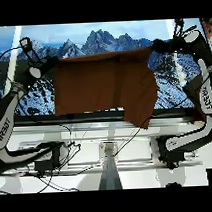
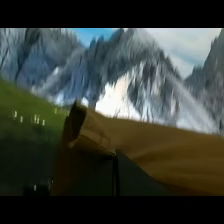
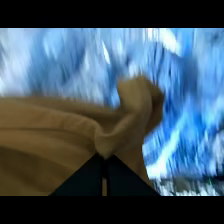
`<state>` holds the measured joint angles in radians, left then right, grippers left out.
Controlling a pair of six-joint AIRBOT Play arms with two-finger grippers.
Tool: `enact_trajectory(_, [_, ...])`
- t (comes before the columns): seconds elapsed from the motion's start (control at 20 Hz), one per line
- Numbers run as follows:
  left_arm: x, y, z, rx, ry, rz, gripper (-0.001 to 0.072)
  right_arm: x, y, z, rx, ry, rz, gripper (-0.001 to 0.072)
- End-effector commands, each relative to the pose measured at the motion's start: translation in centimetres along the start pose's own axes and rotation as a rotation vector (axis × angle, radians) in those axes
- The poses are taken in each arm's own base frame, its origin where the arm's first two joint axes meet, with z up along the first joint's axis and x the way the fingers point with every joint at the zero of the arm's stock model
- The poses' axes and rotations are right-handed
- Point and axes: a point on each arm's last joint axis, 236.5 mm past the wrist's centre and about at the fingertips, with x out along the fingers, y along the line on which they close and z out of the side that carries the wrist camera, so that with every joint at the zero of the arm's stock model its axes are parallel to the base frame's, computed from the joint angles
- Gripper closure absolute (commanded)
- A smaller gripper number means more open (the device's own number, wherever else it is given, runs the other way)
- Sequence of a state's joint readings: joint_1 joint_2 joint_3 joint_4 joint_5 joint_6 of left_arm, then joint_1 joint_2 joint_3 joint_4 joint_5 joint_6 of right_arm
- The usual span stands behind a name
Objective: Fold the clothes and pants, and hang the long-sleeved shirts on hangers.
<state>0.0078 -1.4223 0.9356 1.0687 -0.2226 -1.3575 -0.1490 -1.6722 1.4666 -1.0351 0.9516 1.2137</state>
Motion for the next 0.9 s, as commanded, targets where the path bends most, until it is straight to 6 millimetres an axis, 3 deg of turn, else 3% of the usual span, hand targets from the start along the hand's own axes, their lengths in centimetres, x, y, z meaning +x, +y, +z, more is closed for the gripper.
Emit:
enact_trajectory(0.0, [-2.5,1.8,-4.1,-0.052,0.236,-0.019,0.0701,-1.0,-1.2,-6.0,-0.076,0.261,-0.045,0.0699])
enact_trajectory(0.2, [-3.8,2.0,-7.7,-0.067,0.402,-0.045,0.0701,-1.9,0.4,-10.1,-0.059,0.436,0.02,0.0698])
enact_trajectory(0.3, [-3.6,1.8,-8.0,-0.067,0.411,-0.048,0.07,-1.9,0.7,-10.2,-0.059,0.443,0.024,0.0671])
enact_trajectory(0.35, [-3.6,1.8,-8.0,-0.066,0.41,-0.047,0.0682,-1.7,0.5,-9.8,-0.052,0.426,0.011,0.0467])
enact_trajectory(0.4, [-3.6,1.8,-8.0,-0.062,0.411,-0.05,0.0493,-1.5,0.3,-9.4,-0.038,0.408,-0.002,0.0188])
enact_trajectory(0.45, [-3.8,1.7,-8.0,-0.039,0.415,-0.058,0.0157,-1.6,-0.2,-9.2,-0.028,0.4,-0.02,0.0075])
enact_trajectory(0.5, [-4.0,1.5,-7.9,-0.036,0.414,-0.061,0.0058,-1.7,-0.5,-9.3,-0.026,0.406,-0.031,0.0087])
enact_trajectory(0.65, [-5.4,0.8,-6.9,-0.023,0.397,-0.077,0.0064,-2.8,-1.1,-11.3,-0.034,0.498,-0.051,0.0102])
enact_trajectory(0.75, [-7.1,0.3,-5.2,-0.009,0.354,-0.086,0.0065,-4.2,-2.0,-12.6,-0.055,0.563,-0.095,0.0249])
enact_trajectory(0.85, [-9.5,-0.2,-3.3,0.003,0.303,-0.098,0.0065,-6.1,-2.5,-13.4,-0.068,0.605,-0.128,0.0266])
